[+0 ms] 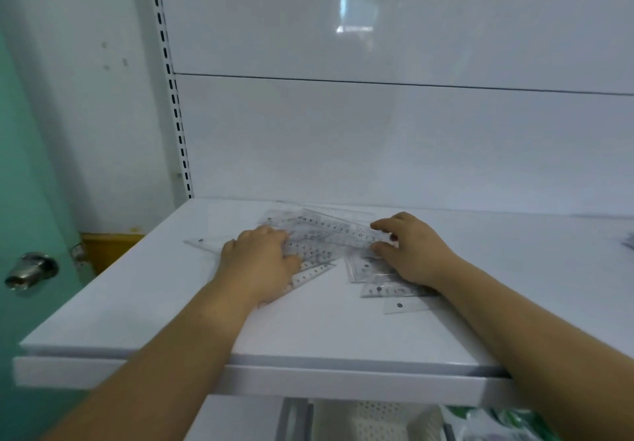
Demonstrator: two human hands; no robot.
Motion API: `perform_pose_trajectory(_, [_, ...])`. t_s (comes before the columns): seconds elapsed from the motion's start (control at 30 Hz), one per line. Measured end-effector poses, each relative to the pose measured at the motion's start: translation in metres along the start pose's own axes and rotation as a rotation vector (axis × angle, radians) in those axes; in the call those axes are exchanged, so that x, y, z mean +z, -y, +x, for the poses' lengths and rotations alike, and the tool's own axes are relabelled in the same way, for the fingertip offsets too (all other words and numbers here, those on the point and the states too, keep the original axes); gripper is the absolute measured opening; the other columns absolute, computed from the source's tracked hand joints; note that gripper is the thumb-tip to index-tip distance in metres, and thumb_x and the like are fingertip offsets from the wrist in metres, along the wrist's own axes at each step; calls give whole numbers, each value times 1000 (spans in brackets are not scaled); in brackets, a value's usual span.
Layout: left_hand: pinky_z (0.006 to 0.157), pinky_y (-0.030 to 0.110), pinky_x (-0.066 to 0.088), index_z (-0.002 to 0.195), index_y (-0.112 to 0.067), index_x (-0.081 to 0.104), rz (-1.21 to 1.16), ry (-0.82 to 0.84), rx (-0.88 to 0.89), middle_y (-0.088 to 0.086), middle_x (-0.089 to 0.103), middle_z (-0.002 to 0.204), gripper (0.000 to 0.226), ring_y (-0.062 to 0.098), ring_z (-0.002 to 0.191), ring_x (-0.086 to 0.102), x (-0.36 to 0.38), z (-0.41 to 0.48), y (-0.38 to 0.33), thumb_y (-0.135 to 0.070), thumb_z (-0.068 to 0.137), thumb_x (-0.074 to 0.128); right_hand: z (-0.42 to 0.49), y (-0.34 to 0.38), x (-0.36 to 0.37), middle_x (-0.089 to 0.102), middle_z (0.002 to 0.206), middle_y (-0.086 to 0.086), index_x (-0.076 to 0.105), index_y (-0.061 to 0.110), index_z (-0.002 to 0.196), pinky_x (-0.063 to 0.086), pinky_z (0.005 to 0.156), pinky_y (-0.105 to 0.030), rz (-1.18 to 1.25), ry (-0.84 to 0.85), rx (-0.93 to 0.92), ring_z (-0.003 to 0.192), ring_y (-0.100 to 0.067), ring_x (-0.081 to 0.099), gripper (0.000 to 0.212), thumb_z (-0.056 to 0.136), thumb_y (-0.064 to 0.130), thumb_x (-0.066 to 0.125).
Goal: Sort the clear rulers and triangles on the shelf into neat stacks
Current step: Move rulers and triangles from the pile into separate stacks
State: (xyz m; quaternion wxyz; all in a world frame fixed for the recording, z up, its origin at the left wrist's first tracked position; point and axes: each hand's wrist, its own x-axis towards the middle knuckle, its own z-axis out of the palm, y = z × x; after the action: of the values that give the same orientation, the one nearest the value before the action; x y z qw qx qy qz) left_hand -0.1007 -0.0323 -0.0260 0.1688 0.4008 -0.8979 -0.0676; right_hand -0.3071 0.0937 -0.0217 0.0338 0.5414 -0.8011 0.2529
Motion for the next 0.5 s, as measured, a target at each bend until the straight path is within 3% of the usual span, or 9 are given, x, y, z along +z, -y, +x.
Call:
perform_pose_trajectory(0.17, [105, 31, 28, 140, -22, 40, -154, -73, -19, 0, 38, 136, 68, 21, 129, 28, -5, -4, 0, -52, 83, 61, -1, 0, 2, 54, 122, 0, 48, 22, 135, 36, 87, -22, 14, -21, -49, 95, -11, 49, 42, 94, 30, 53])
perform_pose_trajectory(0.3, [96, 19, 23, 131, -16, 49, -308, -216, 3, -8, 32, 113, 59, 12, 121, 26, -6, -6, -1, -44, 82, 67, -2, -1, -1, 51, 125, 3, 38, 18, 143, 35, 91, -24, -10, -77, -41, 108, -16, 49, 53, 95, 36, 51])
perform_pose_trajectory(0.4, [94, 20, 28, 124, -20, 53, -345, -277, -7, -9, 31, 111, 50, 13, 117, 34, -9, -9, 1, -41, 82, 68, -1, -2, -1, 52, 116, 4, 45, 18, 138, 34, 86, -21, 7, -121, -42, 98, -11, 46, 49, 94, 37, 51])
perform_pose_trajectory(0.5, [87, 29, 43, 121, -28, 51, -429, -290, -38, -9, 33, 118, 44, 15, 102, 51, -11, -13, 1, -42, 82, 66, -2, -3, -1, 48, 106, 9, 45, 25, 138, 35, 83, -22, 31, -102, -38, 92, -7, 45, 47, 94, 40, 51])
